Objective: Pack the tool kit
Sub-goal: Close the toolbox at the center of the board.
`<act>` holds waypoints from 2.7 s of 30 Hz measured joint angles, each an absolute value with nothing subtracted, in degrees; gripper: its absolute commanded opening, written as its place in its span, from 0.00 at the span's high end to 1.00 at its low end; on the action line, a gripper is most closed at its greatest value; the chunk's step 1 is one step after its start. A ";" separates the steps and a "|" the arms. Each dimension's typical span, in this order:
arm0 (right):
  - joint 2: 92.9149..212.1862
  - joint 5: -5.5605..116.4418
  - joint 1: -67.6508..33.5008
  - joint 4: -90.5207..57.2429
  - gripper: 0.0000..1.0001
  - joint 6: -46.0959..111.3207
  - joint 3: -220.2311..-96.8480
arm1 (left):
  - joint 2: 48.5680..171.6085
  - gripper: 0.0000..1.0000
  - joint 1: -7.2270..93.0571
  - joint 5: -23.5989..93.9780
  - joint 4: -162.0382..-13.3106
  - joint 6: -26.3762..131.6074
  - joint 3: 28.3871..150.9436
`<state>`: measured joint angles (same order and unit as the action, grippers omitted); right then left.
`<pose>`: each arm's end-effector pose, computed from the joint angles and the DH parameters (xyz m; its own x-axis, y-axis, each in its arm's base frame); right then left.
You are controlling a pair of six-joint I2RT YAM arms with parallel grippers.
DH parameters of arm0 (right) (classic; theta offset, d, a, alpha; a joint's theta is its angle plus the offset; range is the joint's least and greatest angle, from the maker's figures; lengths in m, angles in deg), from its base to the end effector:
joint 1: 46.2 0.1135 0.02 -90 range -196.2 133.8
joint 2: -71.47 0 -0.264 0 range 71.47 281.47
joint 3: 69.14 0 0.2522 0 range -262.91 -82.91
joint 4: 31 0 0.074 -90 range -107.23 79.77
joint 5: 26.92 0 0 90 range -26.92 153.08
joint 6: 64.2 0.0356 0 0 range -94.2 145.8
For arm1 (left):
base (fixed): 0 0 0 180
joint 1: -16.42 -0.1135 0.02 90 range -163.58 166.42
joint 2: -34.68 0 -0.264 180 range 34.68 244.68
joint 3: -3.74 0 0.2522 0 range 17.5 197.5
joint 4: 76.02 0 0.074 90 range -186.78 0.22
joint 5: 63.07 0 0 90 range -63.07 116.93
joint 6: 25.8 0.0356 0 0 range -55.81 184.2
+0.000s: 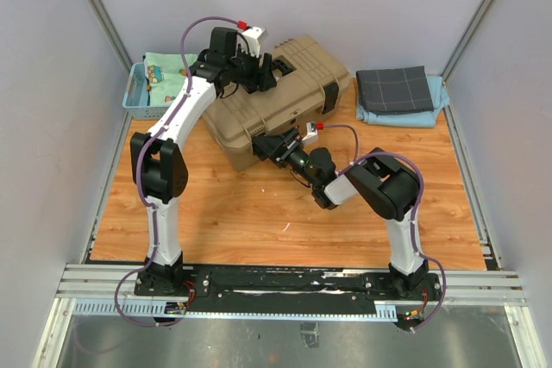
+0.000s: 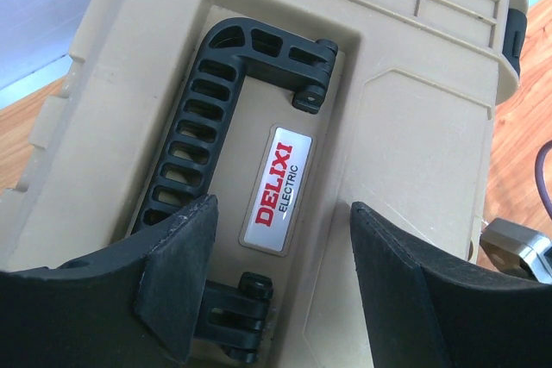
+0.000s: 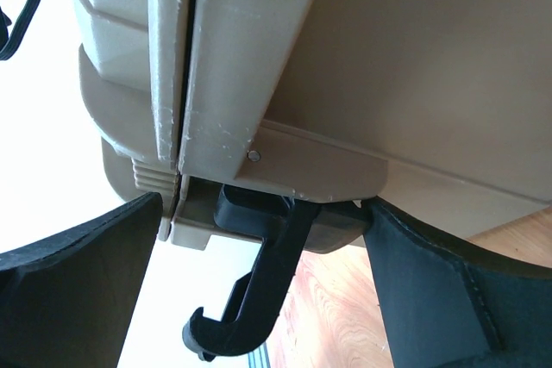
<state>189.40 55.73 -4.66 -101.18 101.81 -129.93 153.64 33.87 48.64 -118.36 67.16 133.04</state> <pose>0.2866 0.2600 0.1596 -0.6879 0.6763 -0.2635 -0.3454 0.0143 0.9383 0.4604 -0.1585 0.3330 -0.4750 0.1996 -0.8570 0.6032 0.7830 -0.1520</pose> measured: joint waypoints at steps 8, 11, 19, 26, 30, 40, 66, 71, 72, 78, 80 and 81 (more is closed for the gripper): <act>184.07 57.26 -3.70 -99.45 0.02 100.87 -125.10 | 153.64 0.31 33.87 48.64 -118.36 67.18 133.04; 182.08 57.39 -3.31 -99.36 0.02 100.80 -123.64 | 153.59 0.32 33.74 48.62 -118.42 67.42 133.04; 180.61 57.15 -2.35 -99.95 0.02 101.28 -123.42 | 153.44 0.32 33.43 48.60 -118.36 67.86 132.87; 180.11 56.86 -2.35 -97.50 0.04 101.43 -124.14 | 153.44 0.32 33.43 48.60 -118.31 67.86 132.82; 180.04 56.82 -2.35 -94.47 0.06 101.76 -125.41 | 153.44 0.32 33.43 48.60 -118.31 67.83 132.80; 177.53 56.64 -2.35 -87.27 0.07 101.78 -126.94 | 153.22 0.32 33.43 48.64 -117.66 67.86 132.21; 175.91 55.36 -1.82 -77.77 0.13 102.37 -132.16 | 152.37 0.32 32.64 48.18 -115.23 68.27 130.22; 175.50 57.08 -1.36 -72.50 0.16 102.44 -134.08 | 152.13 0.32 32.62 48.18 -114.47 68.23 129.59; 175.50 57.41 -1.01 -71.36 0.17 102.44 -134.63 | 152.11 0.32 32.60 48.16 -114.38 68.23 129.55; 175.50 58.68 -0.47 -65.18 0.19 102.50 -138.50 | 151.41 0.32 32.29 47.83 -112.41 68.25 127.86; 175.50 58.61 -0.44 -63.54 0.19 102.48 -139.61 | 151.04 0.32 32.23 47.51 -111.65 68.29 127.12; 175.50 58.59 -0.42 -62.93 0.19 102.48 -140.07 | 150.91 0.32 32.23 47.38 -111.36 68.29 126.84</act>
